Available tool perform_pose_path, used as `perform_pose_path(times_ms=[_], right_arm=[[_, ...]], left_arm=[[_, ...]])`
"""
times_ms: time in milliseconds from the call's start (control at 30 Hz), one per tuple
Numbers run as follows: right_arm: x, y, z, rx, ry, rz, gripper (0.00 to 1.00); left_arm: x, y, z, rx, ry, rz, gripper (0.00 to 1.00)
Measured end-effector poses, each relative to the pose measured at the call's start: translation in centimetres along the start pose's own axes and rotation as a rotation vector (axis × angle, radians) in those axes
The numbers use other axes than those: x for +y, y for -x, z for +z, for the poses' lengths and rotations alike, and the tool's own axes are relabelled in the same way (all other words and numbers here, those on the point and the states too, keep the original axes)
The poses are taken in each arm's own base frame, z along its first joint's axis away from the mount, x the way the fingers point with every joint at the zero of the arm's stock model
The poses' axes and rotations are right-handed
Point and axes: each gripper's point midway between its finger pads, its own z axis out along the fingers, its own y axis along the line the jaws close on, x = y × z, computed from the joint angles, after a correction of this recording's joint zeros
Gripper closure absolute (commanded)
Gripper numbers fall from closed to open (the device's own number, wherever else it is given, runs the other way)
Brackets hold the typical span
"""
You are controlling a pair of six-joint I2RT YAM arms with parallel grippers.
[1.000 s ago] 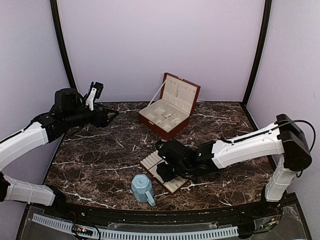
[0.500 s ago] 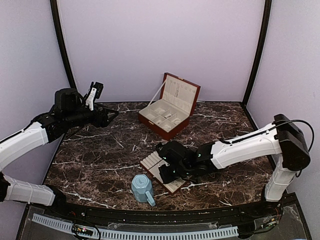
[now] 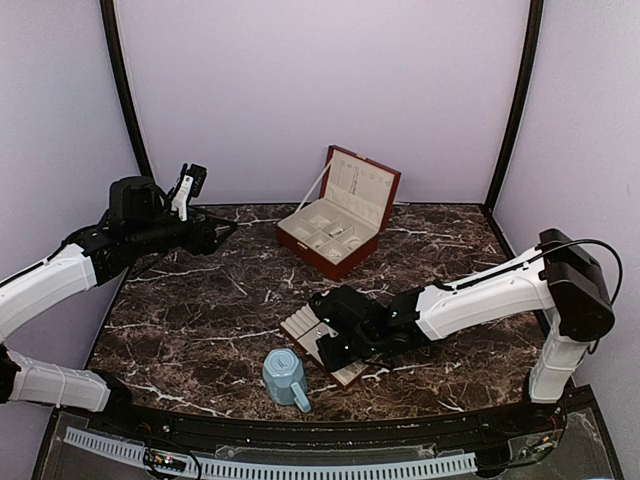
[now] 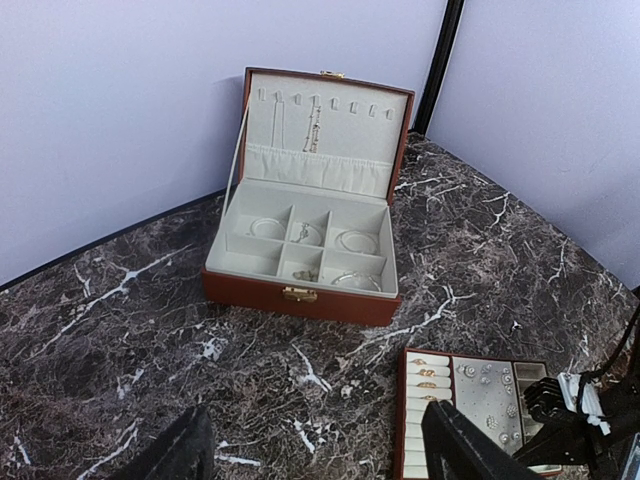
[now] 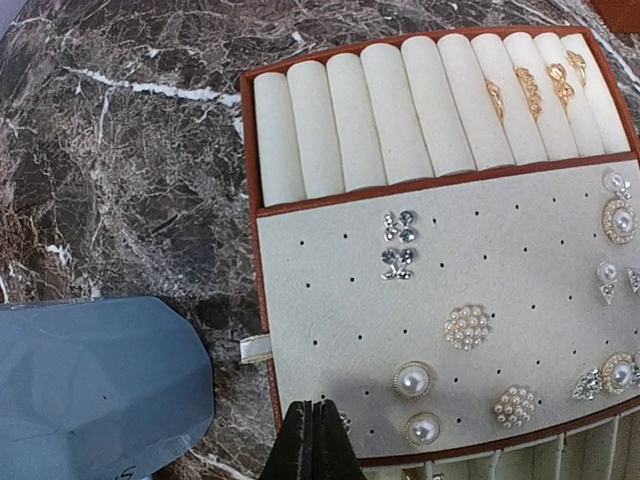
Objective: Organize the mixed jewelry
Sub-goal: Insert the earring into the earring holder.
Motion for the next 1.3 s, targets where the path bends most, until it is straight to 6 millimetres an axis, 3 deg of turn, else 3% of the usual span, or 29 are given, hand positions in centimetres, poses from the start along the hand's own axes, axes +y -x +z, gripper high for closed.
perform_pose_path(times_ms=[733, 933, 1067, 1200, 1300], right_arm=[[-0.1, -0.2, 0.7, 0.006, 0.031, 0.043, 1.00], [-0.5, 0.0, 0.5, -0.001, 0.033, 0.051, 0.86], [-0.9, 1.3, -1.3, -0.037, 0.028, 0.044, 0.69], [-1.7, 5.0, -5.1, -0.148, 0.030, 0.078, 0.57], [-3.8, 7.7, -8.2, -0.239, 0.003, 0.133, 0.52]], left_arm=[[0.0, 0.0, 0.0, 0.000, 0.000, 0.000, 0.26], [0.0, 0.0, 0.0, -0.001, 0.001, 0.000, 0.26], [0.2, 0.2, -0.2, -0.008, 0.014, 0.004, 0.25], [0.6, 0.5, -0.4, -0.016, 0.041, 0.013, 0.24], [1.0, 0.6, -0.6, -0.022, 0.068, 0.018, 0.22]])
